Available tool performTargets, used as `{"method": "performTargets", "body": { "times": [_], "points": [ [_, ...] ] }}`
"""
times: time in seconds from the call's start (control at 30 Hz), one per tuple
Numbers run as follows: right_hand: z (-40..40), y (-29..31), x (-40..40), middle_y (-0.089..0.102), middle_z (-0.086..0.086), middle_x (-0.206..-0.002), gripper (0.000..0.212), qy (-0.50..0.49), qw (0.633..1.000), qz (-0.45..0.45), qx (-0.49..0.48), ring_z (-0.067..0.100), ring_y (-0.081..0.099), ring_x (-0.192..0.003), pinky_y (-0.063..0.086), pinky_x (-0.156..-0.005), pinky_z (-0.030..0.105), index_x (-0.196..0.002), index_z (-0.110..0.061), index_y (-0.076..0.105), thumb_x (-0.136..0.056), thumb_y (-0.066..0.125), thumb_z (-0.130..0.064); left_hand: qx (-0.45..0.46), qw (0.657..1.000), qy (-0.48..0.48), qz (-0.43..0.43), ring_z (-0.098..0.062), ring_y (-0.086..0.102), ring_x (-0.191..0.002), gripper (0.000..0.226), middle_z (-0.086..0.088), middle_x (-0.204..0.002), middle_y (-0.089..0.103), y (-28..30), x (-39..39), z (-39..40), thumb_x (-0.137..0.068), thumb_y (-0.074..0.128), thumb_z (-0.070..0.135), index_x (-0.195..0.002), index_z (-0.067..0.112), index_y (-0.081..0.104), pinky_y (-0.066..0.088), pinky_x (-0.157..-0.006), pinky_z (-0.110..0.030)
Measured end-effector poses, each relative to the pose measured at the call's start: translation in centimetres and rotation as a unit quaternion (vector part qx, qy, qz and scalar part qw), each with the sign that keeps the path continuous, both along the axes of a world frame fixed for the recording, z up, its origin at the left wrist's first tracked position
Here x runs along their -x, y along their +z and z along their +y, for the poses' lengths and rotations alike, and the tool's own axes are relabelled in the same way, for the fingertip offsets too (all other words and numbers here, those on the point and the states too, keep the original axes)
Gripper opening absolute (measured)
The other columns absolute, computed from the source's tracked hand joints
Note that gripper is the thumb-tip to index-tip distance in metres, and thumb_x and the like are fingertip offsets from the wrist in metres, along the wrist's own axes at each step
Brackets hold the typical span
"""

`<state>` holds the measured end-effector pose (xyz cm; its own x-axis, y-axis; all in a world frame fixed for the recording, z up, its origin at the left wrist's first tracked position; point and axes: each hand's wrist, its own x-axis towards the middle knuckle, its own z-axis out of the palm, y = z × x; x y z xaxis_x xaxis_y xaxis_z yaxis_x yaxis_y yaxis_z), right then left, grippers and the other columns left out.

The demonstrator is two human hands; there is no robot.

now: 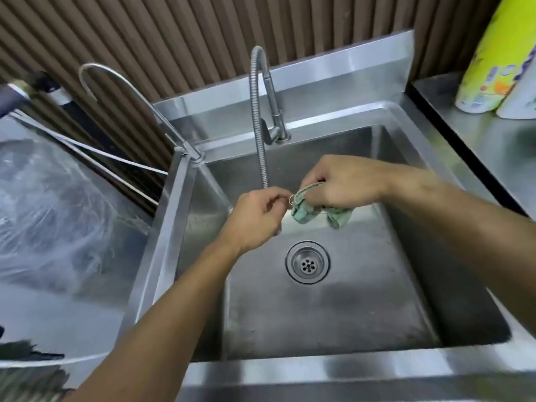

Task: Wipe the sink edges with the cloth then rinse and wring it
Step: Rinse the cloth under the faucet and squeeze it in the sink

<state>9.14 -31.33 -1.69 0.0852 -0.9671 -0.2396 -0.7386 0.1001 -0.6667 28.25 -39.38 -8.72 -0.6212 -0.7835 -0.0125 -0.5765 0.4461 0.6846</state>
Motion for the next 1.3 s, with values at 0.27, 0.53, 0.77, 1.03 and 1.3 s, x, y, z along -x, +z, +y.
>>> {"method": "performTargets", "body": {
  "times": [0.27, 0.53, 0.77, 1.03, 1.3],
  "points": [
    [-1.8, -4.9, -0.7, 0.068, 0.002, -0.07, 0.02, 0.053, 0.998, 0.02, -0.015, 0.004, 0.056, -0.054, 0.051, -0.06, 0.029, -0.092, -0.014, 0.072, -0.096, 0.054, -0.02, 0.032, 0.984, 0.135, -0.108, -0.013, 0.069, -0.081, 0.017, 0.015, -0.079, 0.072, -2.9, -6.3, -6.3, -0.094, 0.057, 0.026, -0.094, 0.027, 0.073, 0.055, -0.079, -0.03],
    [-2.4, -8.5, 0.5, 0.055, -0.011, -0.057, 0.022, -0.032, 0.995, -0.099, -0.008, 0.001, 0.049, -0.049, 0.042, -0.053, 0.019, -0.098, -0.011, 0.075, -0.101, 0.053, -0.012, -0.029, 0.99, 0.13, 0.052, -0.011, 0.067, -0.083, 0.031, 0.008, -0.094, 0.071, -0.9, 2.5, -11.7, -0.102, 0.054, 0.047, -0.114, 0.023, 0.068, 0.056, -0.082, -0.034],
    [-4.4, -8.0, 1.9, 0.055, -0.01, -0.057, 0.029, -0.031, 0.981, -0.182, 0.065, 0.004, 0.052, -0.052, 0.044, -0.051, 0.016, -0.116, -0.037, 0.076, -0.104, 0.055, -0.021, 0.093, 0.986, 0.129, 0.04, -0.016, 0.062, -0.077, 0.038, 0.015, -0.069, 0.061, 0.4, 6.5, -12.6, -0.1, 0.052, 0.059, -0.068, 0.039, 0.058, 0.052, -0.075, -0.034],
    [-6.1, -7.5, 2.9, 0.062, -0.035, -0.06, 0.038, 0.008, 0.979, -0.153, 0.136, 0.0, 0.05, -0.05, 0.041, -0.056, 0.008, -0.128, -0.031, 0.07, -0.099, 0.06, -0.008, -0.236, 0.918, 0.247, 0.199, -0.017, 0.073, -0.061, 0.036, -0.007, -0.088, 0.078, 0.8, 7.9, -13.7, -0.104, 0.054, 0.042, -0.09, 0.011, 0.068, 0.047, -0.045, -0.021],
    [-6.2, -9.1, 3.3, 0.062, -0.014, -0.056, 0.038, -0.01, 0.974, -0.205, 0.097, 0.012, 0.043, -0.052, 0.04, -0.052, 0.024, -0.128, -0.04, 0.069, -0.1, 0.061, -0.015, -0.229, 0.945, 0.189, 0.135, -0.014, 0.073, -0.071, 0.029, -0.003, -0.094, 0.079, -2.5, 2.4, -12.7, -0.107, 0.052, 0.034, -0.105, 0.012, 0.072, 0.053, -0.057, -0.023]
  ]
}}
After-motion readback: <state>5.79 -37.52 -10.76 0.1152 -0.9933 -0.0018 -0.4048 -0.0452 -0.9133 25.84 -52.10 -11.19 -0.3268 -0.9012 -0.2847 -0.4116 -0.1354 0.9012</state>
